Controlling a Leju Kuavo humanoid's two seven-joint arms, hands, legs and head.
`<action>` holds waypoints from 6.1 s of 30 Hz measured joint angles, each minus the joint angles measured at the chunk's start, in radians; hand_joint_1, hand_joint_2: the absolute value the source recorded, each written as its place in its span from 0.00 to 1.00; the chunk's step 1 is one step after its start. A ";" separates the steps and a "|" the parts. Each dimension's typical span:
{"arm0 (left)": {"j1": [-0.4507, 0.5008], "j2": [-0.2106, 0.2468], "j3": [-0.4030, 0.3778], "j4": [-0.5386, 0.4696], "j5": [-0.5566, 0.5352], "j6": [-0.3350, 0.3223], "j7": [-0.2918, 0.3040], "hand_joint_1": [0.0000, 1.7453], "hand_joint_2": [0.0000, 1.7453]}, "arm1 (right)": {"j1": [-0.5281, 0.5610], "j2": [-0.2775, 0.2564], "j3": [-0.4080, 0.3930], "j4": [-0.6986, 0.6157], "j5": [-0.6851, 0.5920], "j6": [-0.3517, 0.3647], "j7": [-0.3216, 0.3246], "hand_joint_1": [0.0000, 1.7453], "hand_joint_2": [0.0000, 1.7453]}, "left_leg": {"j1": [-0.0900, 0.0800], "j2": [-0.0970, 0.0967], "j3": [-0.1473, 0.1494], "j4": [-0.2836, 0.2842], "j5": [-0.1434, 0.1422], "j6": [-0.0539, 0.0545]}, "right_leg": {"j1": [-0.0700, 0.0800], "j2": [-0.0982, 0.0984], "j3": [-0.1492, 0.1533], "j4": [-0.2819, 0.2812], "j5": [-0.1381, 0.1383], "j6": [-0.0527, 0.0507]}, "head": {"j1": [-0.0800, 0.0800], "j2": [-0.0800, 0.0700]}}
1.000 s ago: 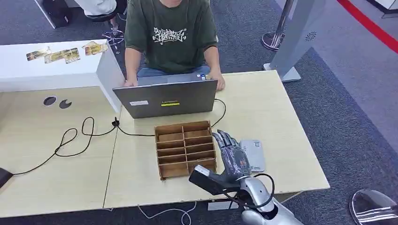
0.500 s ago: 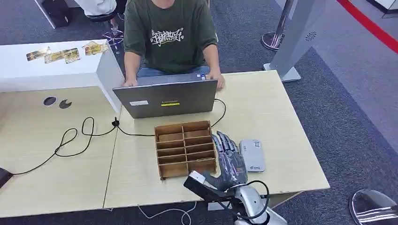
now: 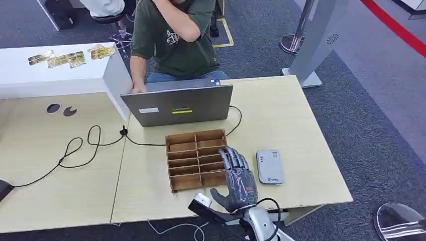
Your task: Pass the card to the sensor for recognition and then transmit it.
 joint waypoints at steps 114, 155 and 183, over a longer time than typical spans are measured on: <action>0.001 0.000 0.018 0.000 -0.021 -0.003 -0.002 0.00 0.00 | -0.128 -0.138 0.060 0.002 0.011 0.217 0.024 0.00 1.00 | 0.000 0.000 0.000 0.000 0.000 0.000 | 0.000 0.000 0.000 0.000 0.000 0.000 | 0.000 0.000; 0.001 0.001 0.018 0.000 -0.022 -0.003 -0.008 0.00 0.00 | -0.143 -0.138 0.089 0.002 -0.042 0.226 0.024 0.00 1.00 | 0.000 0.000 0.000 0.000 0.000 0.000 | 0.000 0.000 0.000 0.000 0.000 0.000 | 0.000 0.000; 0.001 0.003 0.018 0.000 -0.021 -0.003 -0.008 0.00 0.00 | -0.145 -0.138 0.101 0.003 -0.080 0.212 0.032 0.77 1.00 | 0.000 0.000 0.000 0.000 0.000 0.000 | 0.000 0.000 0.000 0.000 0.000 0.000 | 0.000 0.000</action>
